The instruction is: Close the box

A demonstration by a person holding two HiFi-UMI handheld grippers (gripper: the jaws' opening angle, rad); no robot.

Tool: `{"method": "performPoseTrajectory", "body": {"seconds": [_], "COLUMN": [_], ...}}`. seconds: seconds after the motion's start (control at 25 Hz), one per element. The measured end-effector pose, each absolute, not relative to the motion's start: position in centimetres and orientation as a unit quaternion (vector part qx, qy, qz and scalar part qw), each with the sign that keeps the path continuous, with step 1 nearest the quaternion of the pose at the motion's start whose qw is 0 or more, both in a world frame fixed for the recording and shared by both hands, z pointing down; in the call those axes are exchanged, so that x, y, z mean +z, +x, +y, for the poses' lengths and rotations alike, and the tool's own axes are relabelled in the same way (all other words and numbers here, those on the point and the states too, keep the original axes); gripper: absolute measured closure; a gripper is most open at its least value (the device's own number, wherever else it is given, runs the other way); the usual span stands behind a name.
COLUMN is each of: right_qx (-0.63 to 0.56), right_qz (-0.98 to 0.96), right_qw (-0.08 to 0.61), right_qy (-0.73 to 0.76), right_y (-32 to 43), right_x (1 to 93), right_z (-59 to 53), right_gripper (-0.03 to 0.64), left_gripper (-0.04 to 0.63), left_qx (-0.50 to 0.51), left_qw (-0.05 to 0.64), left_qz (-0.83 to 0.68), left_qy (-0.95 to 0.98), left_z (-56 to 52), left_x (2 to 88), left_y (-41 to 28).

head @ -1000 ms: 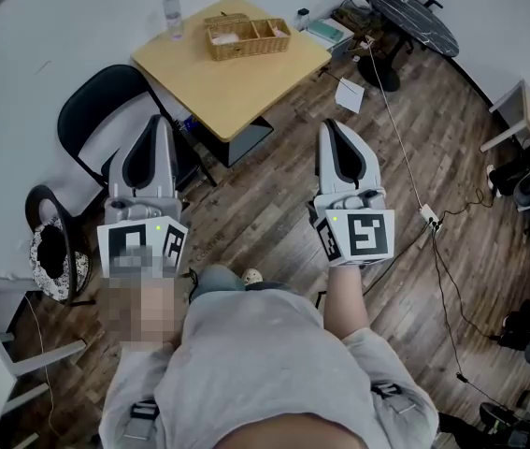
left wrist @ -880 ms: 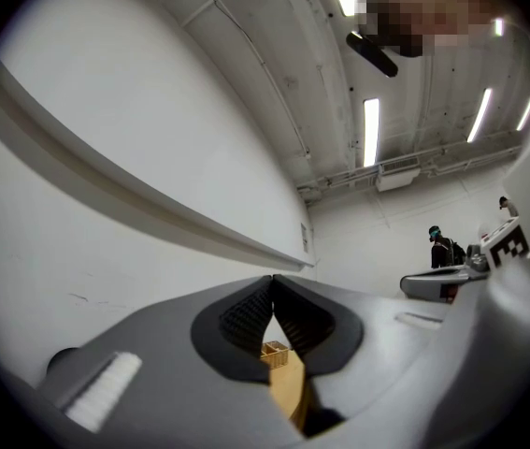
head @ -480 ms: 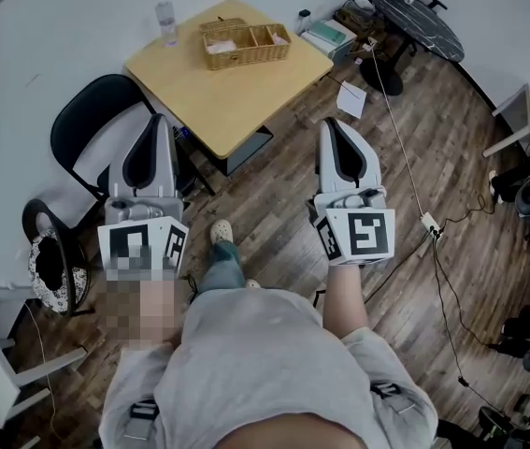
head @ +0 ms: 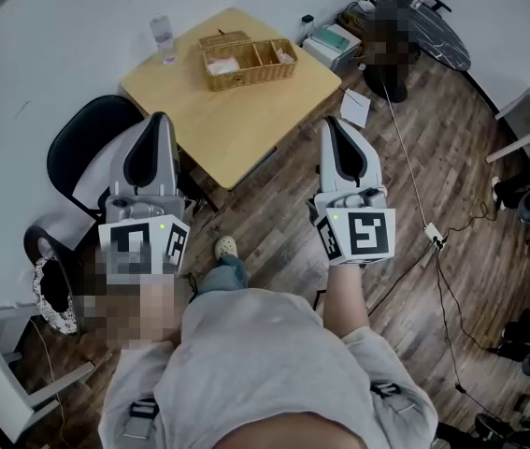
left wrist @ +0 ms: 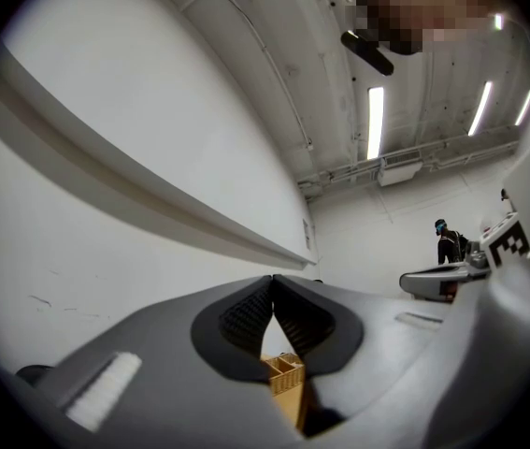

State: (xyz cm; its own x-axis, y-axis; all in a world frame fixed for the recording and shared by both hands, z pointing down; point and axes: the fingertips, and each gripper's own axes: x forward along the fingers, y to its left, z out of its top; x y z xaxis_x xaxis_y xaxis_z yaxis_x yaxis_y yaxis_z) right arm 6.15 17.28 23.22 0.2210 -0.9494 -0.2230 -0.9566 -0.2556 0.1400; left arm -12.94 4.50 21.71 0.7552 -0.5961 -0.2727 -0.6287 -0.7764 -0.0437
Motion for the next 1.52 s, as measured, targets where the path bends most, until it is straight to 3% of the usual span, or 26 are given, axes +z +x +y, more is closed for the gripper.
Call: {"method": "performPoseTrajectory", "body": {"seconds": [0.88,1.52], "right_qx": [0.141,0.127], "right_qz": [0.584,0.564], "right_qw": [0.008,-0.014], "right_qy": [-0.799,-0.816], "right_y": [9.4,11.3], "right_x": [22.5,24.0], "right_z": [2.1,-0.2], "right_gripper": [0.604,0.604], "left_gripper": [0.537,0.537], "left_qx": [0.131,0.131], "left_qw": [0.066,0.037], "left_qz": [0.293,0.272], "left_qy": [-0.945,-0.952], "left_z": [-11.7,-15.7], "left_x": [20.9,22.9], "left_y": [-8.5,-5.8]}}
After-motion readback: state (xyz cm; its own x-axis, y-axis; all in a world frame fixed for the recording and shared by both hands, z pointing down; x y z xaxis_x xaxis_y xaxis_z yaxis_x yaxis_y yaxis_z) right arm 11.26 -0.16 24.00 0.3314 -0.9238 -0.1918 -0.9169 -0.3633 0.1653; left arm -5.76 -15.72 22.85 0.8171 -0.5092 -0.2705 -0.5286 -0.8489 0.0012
